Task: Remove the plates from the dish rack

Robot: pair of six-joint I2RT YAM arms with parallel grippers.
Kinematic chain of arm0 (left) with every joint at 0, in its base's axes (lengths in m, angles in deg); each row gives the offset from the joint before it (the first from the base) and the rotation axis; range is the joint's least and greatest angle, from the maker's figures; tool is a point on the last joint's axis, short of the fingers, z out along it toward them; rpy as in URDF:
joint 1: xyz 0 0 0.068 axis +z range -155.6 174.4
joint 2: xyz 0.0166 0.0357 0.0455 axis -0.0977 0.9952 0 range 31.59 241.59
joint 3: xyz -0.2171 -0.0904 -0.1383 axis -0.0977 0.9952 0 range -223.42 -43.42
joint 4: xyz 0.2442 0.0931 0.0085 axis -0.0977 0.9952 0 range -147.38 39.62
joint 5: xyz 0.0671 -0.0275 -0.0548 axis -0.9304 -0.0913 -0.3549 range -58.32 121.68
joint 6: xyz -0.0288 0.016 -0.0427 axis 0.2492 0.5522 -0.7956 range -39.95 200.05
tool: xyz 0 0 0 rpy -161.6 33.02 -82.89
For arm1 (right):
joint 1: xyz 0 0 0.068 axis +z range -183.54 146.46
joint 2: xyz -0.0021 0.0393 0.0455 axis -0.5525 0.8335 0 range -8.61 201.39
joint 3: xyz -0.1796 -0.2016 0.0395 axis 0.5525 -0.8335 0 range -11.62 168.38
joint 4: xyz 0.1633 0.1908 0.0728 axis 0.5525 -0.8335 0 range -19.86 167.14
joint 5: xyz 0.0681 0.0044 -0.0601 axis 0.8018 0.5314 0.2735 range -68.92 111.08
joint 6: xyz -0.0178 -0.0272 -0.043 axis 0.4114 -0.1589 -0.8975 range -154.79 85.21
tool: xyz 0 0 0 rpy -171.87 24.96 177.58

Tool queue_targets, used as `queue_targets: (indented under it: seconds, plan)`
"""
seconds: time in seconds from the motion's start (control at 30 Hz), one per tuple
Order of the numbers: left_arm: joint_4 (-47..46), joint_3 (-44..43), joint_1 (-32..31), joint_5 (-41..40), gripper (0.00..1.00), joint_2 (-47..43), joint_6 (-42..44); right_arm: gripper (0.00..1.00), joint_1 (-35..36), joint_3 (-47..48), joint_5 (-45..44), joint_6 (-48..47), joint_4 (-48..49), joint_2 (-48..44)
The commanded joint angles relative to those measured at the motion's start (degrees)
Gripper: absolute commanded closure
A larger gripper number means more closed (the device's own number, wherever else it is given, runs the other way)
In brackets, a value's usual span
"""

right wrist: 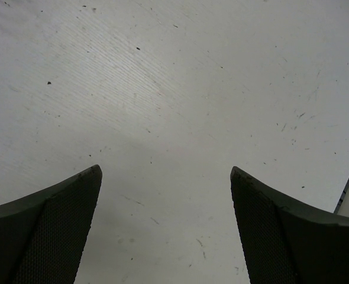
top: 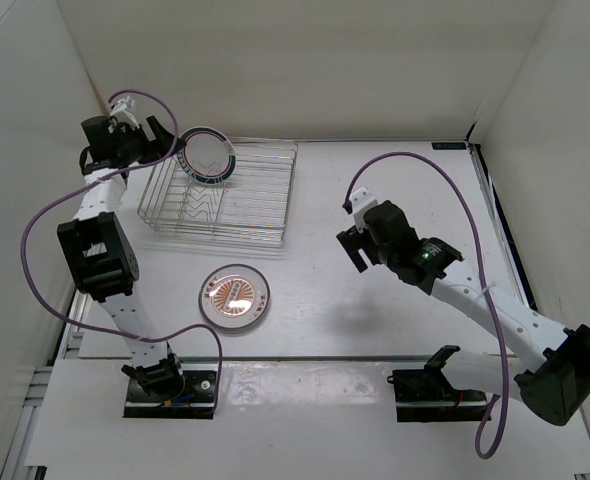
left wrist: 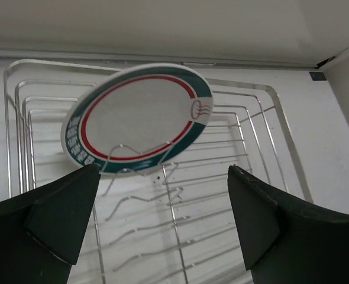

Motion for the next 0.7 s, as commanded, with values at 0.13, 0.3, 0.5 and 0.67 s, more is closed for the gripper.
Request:
queue_targets:
  seconds: [0.13,0.3,0.5,0.67]
  plan:
    - [-4.3,-9.3,-2.3,-5.3,0.00,7.0,10.7,0.10,-3.6,2.5,4.0,-0.7,0.8,1.0]
    - [-4.8,-12.0,-3.5,-10.0,0.00,11.4,10.9,0.10,-4.7,7.0,1.5,2.7,-2.4,1.6]
    - [-10.3,-14.2,-4.8,-10.7,0.00,15.4,10.0,0.10,-5.4,9.2,0.7,5.9,-5.9,0.2]
    - [-10.9,-16.1,-5.1,-11.5,0.07,18.7,8.5,0.10,-5.6,9.8,-1.7,9.3,-7.9,-0.9]
